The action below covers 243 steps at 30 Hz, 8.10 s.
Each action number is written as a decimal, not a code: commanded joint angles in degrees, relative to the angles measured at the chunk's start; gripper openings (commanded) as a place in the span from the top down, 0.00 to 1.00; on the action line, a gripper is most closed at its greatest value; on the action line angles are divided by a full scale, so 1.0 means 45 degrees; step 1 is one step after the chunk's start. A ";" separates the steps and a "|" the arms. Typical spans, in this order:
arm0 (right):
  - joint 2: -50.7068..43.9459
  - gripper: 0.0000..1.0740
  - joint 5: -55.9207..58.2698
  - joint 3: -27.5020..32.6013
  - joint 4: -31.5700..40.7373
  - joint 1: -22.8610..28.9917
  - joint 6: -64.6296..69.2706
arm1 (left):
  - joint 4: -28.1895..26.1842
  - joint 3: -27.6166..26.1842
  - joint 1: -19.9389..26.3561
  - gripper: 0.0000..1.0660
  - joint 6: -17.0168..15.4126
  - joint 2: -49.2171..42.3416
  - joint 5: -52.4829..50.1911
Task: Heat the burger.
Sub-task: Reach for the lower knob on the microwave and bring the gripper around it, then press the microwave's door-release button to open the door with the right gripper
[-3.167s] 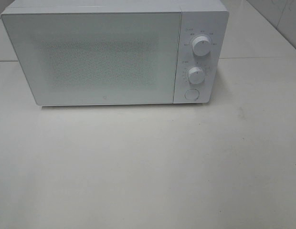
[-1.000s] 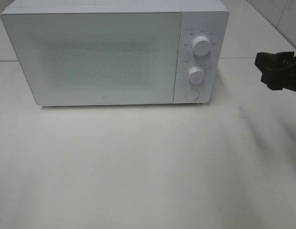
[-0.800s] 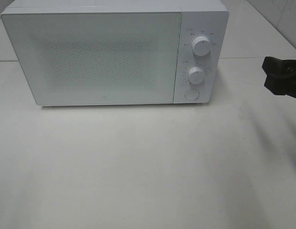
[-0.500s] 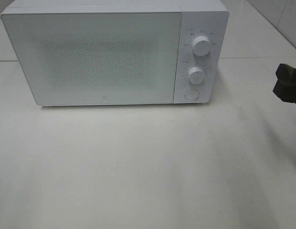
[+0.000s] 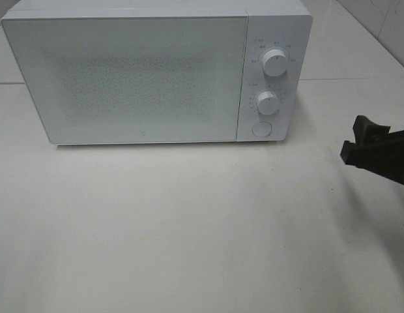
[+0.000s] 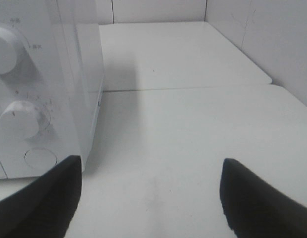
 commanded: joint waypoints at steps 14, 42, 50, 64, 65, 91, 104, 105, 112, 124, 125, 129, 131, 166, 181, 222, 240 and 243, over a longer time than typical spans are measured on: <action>0.2394 0.29 -0.1324 -0.2763 0.3323 0.3540 -0.1159 | -0.0051 -0.0013 0.0051 0.06 0.0025 -0.0242 -0.0051; 0.5373 0.24 -0.0433 -0.5971 0.2827 0.3336 -0.2457 | -0.0051 -0.0013 0.0051 0.06 0.0025 -0.0242 -0.0051; 0.5475 0.26 0.0446 -0.6685 0.2190 0.2496 -0.2483 | -0.0051 -0.0013 0.0051 0.06 0.0025 -0.0242 -0.0051; 0.6506 0.29 0.0318 -0.7398 0.1375 0.1974 -0.2203 | -0.0051 -0.0013 0.0051 0.06 0.0038 -0.0242 -0.0051; 0.6583 0.29 0.0547 -0.7563 0.1375 0.1795 -0.2139 | -0.0051 -0.0013 0.0051 0.06 0.0038 -0.0242 -0.0051; 0.7652 0.29 0.0191 -0.8696 0.1095 0.1413 -0.2050 | -0.0051 -0.0013 0.0051 0.06 0.0051 -0.0242 -0.0051; 0.7920 0.30 -0.0191 -0.8747 0.0713 0.1299 -0.1490 | -0.0064 -0.0013 0.0051 0.06 0.0051 -0.0242 -0.0051; 0.7920 0.30 -0.0191 -0.8747 0.0713 0.1299 -0.1490 | -0.0064 -0.0013 0.0051 0.06 0.0051 -0.0242 -0.0051; 0.7920 0.52 -0.0433 -0.8747 0.0802 0.1299 -0.1490 | -0.0064 -0.0013 0.0051 0.06 0.0051 -0.0242 -0.0051; 0.7920 1.00 -0.0573 -0.8747 0.0255 0.1299 -0.0980 | -0.0064 -0.0013 0.0051 0.06 0.0051 -0.0242 -0.0051; 0.7920 1.00 -0.0789 -0.8747 0.0153 0.1299 -0.0828 | -0.0064 -0.0013 0.0051 0.06 0.0051 -0.0242 -0.0051; 0.7920 1.00 -0.1413 -0.8747 0.0000 0.1299 -0.0191 | -0.0064 -0.0013 0.0051 0.06 0.0051 -0.0242 -0.0051; 0.7920 1.00 -0.1502 -0.8747 0.0000 0.1299 0.0127 | -0.0064 -0.0013 0.0051 0.06 0.0051 -0.0242 -0.0051; 0.7920 1.00 -0.2585 -0.8734 -0.1961 0.1299 2.0652 | -0.0064 -0.0013 0.0051 0.06 0.0051 -0.0242 -0.0051; 0.7920 1.00 -0.2572 -0.8734 -0.1961 0.1299 2.2498 | -0.0064 -0.0013 0.0051 0.06 0.0051 -0.0242 -0.0051; 0.6544 0.26 -0.0929 -0.7448 0.0115 0.1311 1.8093 | -0.0076 -0.0013 0.0051 0.06 0.0064 -0.0242 -0.0051; 0.2648 0.31 0.7066 -0.5526 -0.1337 0.1299 0.9065 | -0.0076 -0.0013 0.0051 0.06 0.0064 -0.0242 -0.0051; 0.1935 0.31 0.9384 -0.5526 -0.1324 0.1273 0.6290 | -0.0076 -0.0013 0.0051 0.06 0.0064 -0.0242 -0.0051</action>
